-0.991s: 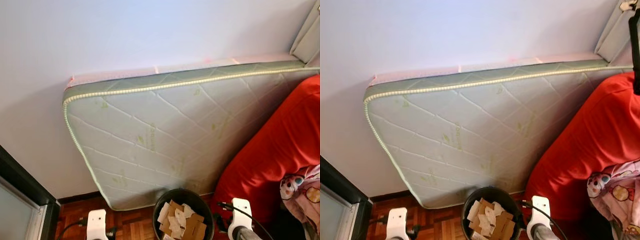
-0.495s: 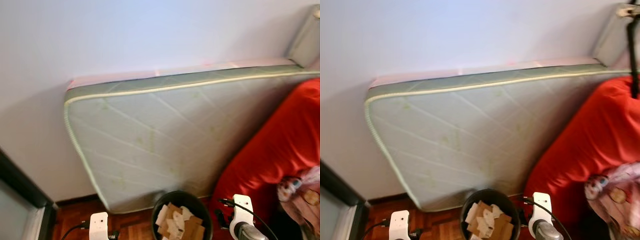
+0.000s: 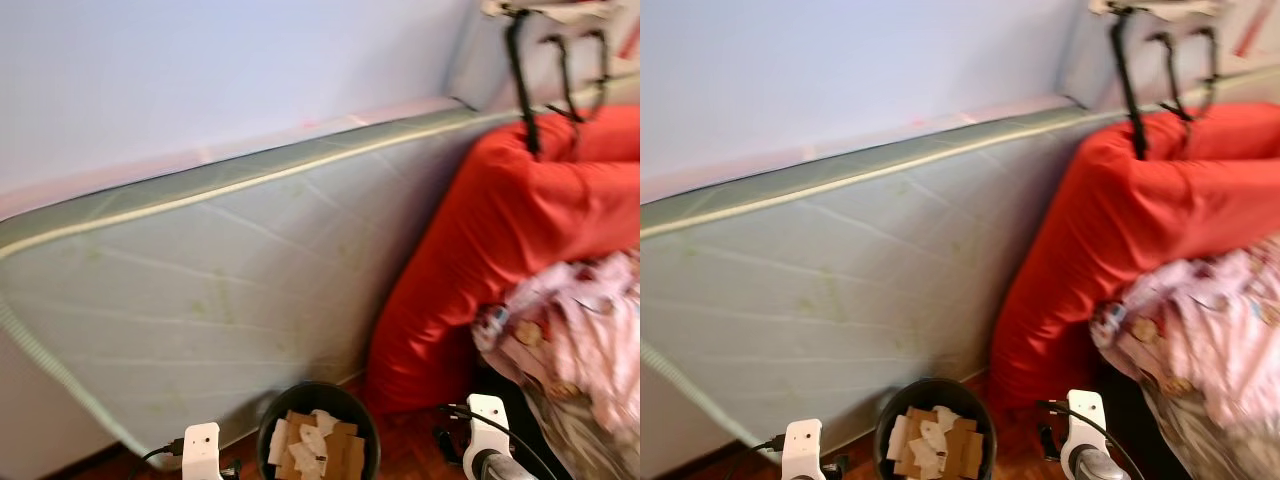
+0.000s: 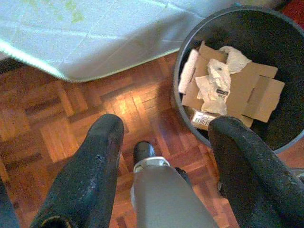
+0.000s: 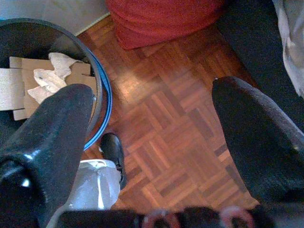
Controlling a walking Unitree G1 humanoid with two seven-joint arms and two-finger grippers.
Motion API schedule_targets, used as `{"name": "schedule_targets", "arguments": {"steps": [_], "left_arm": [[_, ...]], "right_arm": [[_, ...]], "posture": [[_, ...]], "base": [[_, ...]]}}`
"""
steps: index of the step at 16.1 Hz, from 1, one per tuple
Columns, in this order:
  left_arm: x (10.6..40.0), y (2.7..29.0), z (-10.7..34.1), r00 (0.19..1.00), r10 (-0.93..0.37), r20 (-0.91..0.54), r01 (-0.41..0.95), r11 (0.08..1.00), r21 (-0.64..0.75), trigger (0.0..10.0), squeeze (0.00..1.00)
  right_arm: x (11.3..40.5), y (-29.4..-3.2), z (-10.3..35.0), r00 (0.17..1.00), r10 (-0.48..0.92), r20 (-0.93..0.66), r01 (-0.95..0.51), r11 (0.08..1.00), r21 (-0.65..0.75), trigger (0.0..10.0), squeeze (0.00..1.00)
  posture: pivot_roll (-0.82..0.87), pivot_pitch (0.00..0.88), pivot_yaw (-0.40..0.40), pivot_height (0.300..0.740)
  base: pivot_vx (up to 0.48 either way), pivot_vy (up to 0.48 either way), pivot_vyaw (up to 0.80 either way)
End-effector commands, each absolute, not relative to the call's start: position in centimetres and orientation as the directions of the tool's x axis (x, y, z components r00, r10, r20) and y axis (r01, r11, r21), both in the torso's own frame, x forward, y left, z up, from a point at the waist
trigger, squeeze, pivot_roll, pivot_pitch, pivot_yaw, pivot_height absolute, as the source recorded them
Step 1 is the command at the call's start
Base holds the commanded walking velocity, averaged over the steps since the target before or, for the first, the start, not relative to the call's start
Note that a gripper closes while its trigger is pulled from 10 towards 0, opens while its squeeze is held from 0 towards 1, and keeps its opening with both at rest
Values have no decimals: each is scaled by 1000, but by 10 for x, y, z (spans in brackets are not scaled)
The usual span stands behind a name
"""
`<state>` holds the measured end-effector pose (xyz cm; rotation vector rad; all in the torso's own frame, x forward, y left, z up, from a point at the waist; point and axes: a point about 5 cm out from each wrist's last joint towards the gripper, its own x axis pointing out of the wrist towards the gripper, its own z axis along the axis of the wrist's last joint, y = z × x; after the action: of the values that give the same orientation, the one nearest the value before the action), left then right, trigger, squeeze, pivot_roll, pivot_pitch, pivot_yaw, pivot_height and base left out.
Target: Clean up the room
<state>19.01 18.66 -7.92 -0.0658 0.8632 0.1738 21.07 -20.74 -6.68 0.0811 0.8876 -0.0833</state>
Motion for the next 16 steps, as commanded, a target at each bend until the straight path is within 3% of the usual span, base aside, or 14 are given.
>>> {"name": "schedule_targets", "arguments": {"steps": [1,8,16], "left_arm": [[188,188,-81,625,123,-771,-172,985,17,10000,0],[189,190,-79,631,124,-766,-173,985,16,10000,0],[188,193,-80,628,134,-766,-173,984,30,10000,0]], "right_arm": [[210,-207,-67,621,-34,-783,98,995,34,10000,0],[210,-206,-68,615,-29,-788,84,996,29,10000,0],[211,-206,-67,623,-18,-782,66,997,30,10000,0]], "posture": [[12,0,-56,719],[9,0,-52,719],[11,0,-50,719]], "base": [[0,0,-775],[0,0,-777],[0,0,0]]}}
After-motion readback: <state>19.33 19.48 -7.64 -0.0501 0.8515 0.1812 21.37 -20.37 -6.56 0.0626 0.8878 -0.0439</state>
